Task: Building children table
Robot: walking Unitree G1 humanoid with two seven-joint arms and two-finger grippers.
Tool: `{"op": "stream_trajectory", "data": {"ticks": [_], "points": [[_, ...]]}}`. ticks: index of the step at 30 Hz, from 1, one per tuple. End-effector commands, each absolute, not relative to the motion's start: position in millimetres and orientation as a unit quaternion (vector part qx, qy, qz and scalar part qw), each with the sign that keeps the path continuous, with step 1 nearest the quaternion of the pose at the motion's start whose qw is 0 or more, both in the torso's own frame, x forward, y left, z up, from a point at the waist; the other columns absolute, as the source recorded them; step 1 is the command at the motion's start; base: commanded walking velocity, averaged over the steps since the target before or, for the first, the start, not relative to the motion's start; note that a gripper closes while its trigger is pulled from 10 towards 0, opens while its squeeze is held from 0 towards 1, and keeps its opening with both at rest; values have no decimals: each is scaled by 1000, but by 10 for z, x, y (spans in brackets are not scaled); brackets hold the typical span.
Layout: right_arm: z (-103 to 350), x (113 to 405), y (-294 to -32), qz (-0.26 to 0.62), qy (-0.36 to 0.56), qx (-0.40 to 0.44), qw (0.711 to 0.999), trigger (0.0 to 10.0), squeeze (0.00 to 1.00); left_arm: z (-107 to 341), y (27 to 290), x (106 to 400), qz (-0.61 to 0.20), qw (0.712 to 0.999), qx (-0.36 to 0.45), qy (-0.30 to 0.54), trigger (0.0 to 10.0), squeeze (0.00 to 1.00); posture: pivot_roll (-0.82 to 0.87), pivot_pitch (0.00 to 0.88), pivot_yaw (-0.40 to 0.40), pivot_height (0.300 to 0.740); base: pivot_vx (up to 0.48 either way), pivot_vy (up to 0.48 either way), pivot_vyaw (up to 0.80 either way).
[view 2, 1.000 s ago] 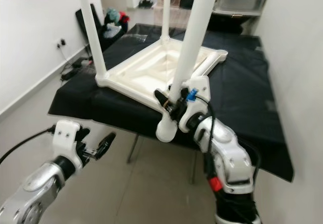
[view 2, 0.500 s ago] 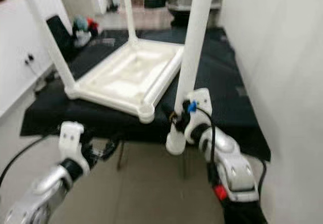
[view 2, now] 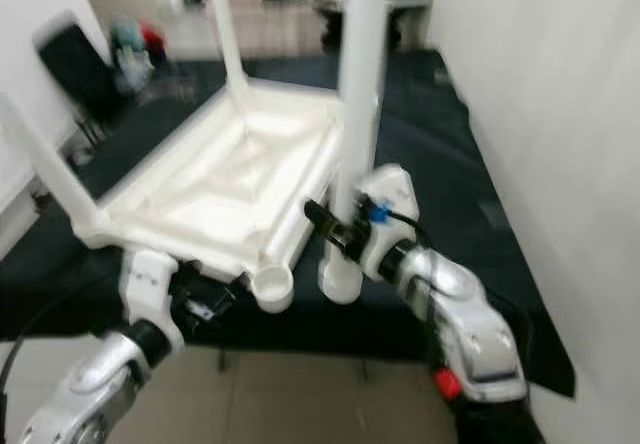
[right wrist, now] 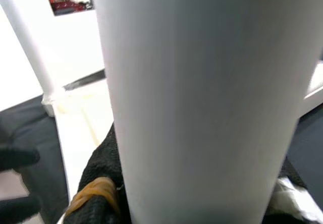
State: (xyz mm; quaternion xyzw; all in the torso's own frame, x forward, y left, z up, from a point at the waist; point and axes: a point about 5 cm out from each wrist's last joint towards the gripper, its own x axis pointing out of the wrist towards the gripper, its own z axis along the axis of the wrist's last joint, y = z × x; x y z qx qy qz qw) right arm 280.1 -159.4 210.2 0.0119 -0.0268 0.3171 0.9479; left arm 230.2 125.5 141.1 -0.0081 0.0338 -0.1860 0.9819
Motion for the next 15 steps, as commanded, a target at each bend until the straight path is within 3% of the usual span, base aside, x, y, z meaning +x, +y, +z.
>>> {"op": "stream_trajectory", "data": {"ticks": [1, 9, 15], "points": [[2204, 2750, -1473, 361, -51, 23, 931, 10000, 0, 1348, 1346, 2266, -165, 985, 19, 48, 10000, 0, -115, 64, -6, 740, 0, 0, 0], [2320, 2730, -1502, 395, -60, 14, 917, 10000, 0, 1335, 1414, 2143, -136, 989, 22, 56, 10000, 0, -104, 99, -12, 740, 0, 0, 0], [2306, 2764, -1368, 414, -43, 48, 908, 10000, 0, 1344, 1518, 1996, -75, 992, 84, 62, 10000, 0, -79, 140, -12, 740, 0, 0, 0]]}}
